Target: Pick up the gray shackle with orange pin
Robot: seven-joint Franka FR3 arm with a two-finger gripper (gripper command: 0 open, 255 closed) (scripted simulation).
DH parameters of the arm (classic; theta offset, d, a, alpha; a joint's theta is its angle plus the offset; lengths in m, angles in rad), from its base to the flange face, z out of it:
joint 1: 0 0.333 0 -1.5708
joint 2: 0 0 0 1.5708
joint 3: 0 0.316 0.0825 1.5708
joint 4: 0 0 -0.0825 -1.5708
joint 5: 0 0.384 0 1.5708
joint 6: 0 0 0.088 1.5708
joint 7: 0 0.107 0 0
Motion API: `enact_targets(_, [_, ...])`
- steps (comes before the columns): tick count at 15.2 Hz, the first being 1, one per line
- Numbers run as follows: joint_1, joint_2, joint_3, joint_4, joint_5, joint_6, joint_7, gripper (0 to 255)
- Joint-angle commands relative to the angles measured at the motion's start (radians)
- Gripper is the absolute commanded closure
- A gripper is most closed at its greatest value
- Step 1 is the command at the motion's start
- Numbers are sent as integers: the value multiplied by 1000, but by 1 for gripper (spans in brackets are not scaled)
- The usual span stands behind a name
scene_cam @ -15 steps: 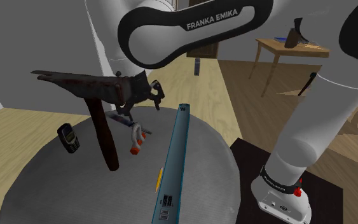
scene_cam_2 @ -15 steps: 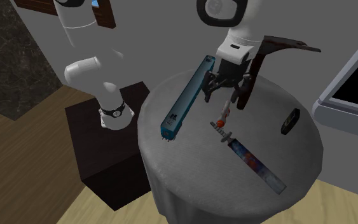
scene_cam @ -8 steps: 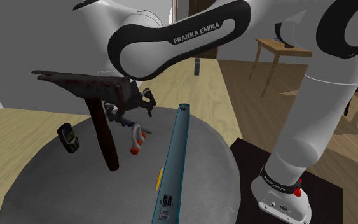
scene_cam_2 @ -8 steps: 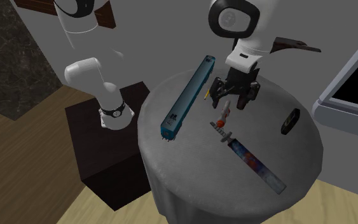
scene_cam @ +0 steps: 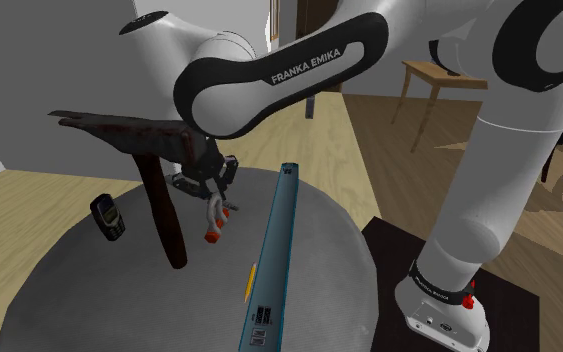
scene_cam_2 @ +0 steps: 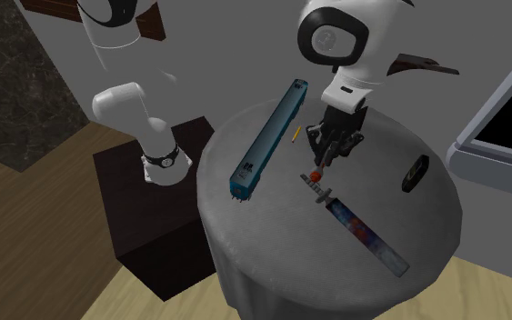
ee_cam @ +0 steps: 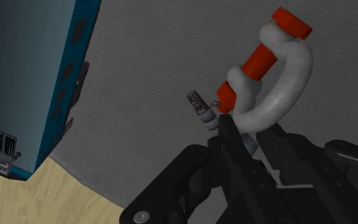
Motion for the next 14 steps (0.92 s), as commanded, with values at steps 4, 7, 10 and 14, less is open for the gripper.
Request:
enact_targets(4, [0,0,0,-1,0,0,0,255])
enact_targets(7, [0,-3,0,10,3,-11,-4,255])
enact_targets(10, [0,-10,1,43,9,-49,-14,255])
enact_targets(14, [0,-15,2,92,15,-100,-26,255])
